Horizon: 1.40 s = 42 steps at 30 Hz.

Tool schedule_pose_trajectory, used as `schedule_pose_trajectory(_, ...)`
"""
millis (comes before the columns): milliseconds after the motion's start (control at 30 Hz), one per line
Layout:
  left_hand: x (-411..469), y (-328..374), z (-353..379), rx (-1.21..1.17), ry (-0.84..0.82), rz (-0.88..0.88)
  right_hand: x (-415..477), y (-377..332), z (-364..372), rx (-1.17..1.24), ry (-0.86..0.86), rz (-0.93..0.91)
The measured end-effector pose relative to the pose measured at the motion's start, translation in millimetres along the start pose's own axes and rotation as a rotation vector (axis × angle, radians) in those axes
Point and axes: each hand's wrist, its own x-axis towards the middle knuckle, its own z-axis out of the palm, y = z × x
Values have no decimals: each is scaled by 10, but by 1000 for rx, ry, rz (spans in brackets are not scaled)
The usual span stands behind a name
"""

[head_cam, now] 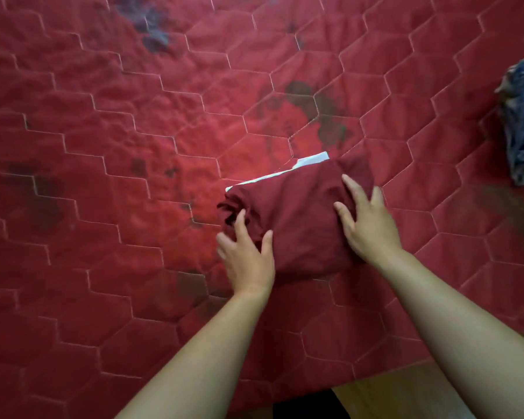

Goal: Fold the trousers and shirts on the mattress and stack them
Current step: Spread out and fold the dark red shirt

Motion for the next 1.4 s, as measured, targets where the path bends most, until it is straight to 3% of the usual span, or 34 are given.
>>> schedule_pose_trajectory(67,11,-16,73,180,12,-54,39,133,91,-4,-21,-14)
schedule_pose_trajectory(233,189,136,68,57,141,0,170,227,45,174,46,-31)
schedule_pose_trajectory(500,217,163,281,121,88,-240,226,72,261,159,-20,77)
schedule_pose_trajectory(867,169,-15,64,-221,22,-210,78,19,98,364,-57,86)
schedule_pose_trajectory(1133,57,-345,-851,-317,145,-167,-338,-832,-23,439,-82,-39)
schedule_pose_trajectory(1400,118,-1120,-2227,-504,328,-186,-769,-2450,169,420,-175,-262)
